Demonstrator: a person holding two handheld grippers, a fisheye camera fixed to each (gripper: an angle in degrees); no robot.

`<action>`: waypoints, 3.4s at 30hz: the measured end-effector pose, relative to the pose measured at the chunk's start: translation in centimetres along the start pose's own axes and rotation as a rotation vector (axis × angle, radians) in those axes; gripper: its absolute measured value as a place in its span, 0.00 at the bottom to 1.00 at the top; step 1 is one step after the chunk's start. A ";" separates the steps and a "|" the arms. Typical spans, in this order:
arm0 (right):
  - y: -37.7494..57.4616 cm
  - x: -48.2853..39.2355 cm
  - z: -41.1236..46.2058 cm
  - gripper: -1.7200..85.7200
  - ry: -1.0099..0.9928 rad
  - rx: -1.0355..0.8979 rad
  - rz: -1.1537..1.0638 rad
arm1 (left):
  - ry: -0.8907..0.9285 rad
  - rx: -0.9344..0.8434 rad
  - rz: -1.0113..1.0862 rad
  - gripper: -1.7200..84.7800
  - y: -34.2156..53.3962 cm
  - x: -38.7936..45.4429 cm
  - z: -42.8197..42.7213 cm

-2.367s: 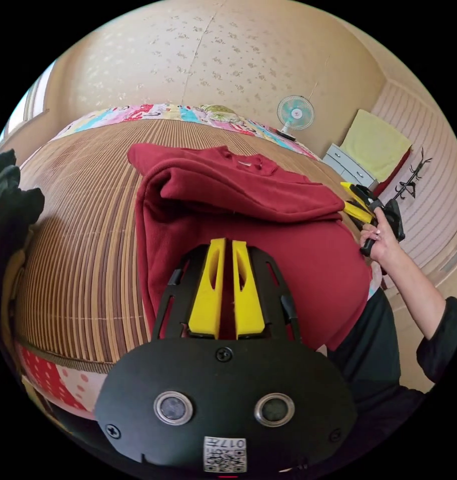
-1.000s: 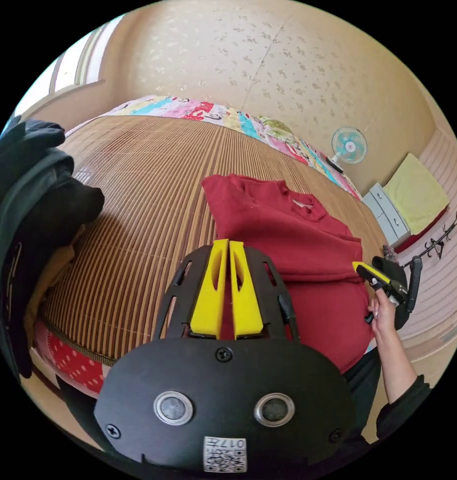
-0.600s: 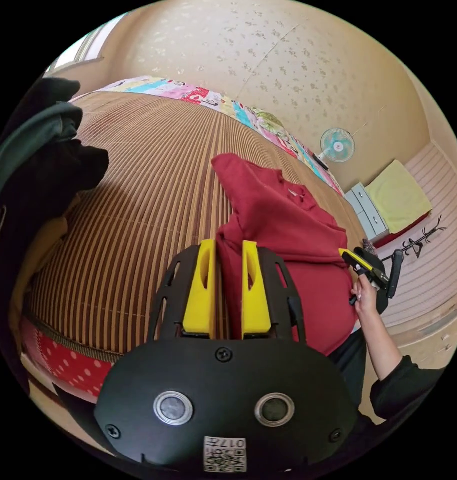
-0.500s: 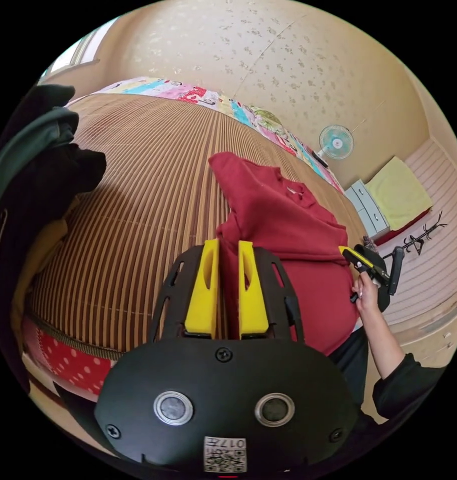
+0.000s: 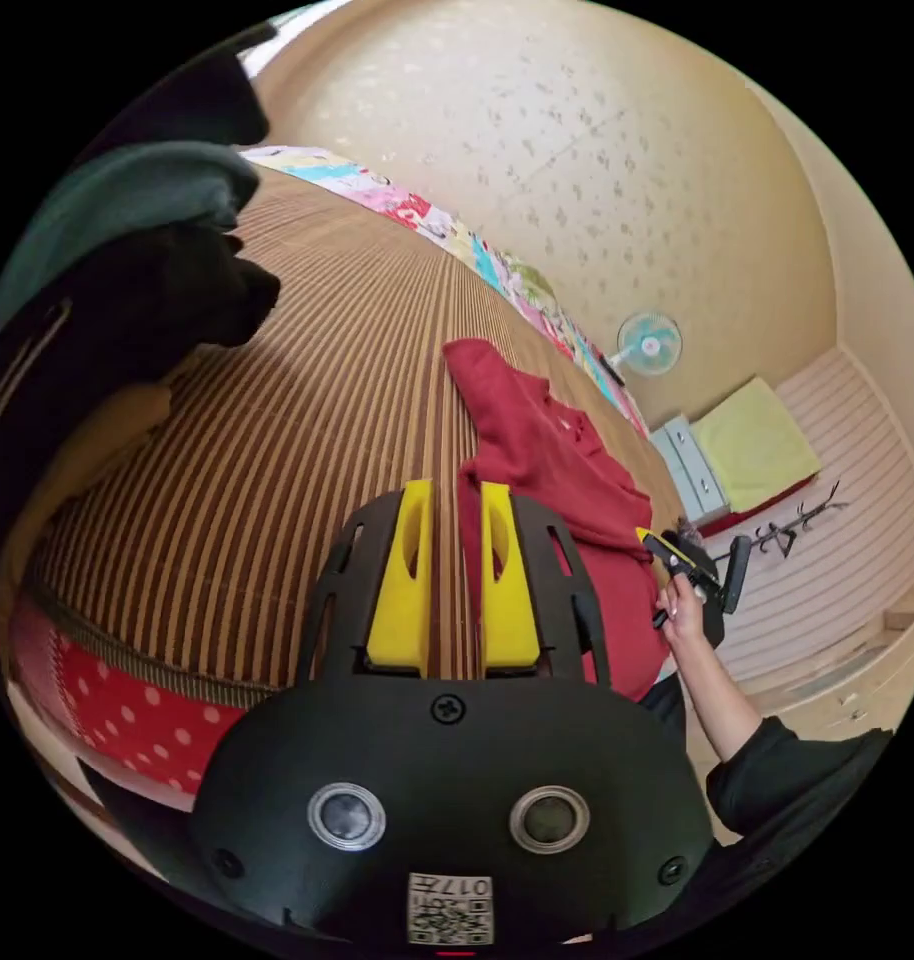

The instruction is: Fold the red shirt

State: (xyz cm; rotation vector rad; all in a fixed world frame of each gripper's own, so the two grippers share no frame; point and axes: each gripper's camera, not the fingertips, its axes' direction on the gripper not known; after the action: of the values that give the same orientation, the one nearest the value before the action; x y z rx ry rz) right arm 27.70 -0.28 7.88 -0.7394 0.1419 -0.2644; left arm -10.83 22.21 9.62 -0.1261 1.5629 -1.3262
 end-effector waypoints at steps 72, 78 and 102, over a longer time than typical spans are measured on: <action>7.4 16.5 9.1 0.02 0.153 -0.194 -0.030 | -0.444 -0.206 0.450 0.01 8.9 15.7 25.6; 6.5 20.2 11.0 0.02 0.074 -0.164 0.018 | -0.405 -0.177 0.446 0.01 7.0 14.4 27.5; 10.1 16.6 17.1 0.02 0.256 -0.127 -0.075 | -0.308 0.187 0.179 0.01 8.9 10.7 20.2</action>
State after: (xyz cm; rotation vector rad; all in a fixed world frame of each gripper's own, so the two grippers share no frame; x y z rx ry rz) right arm 49.22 13.18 12.92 -0.8361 0.3772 -0.4242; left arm 3.54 5.32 -0.88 -0.0680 1.1585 -1.2396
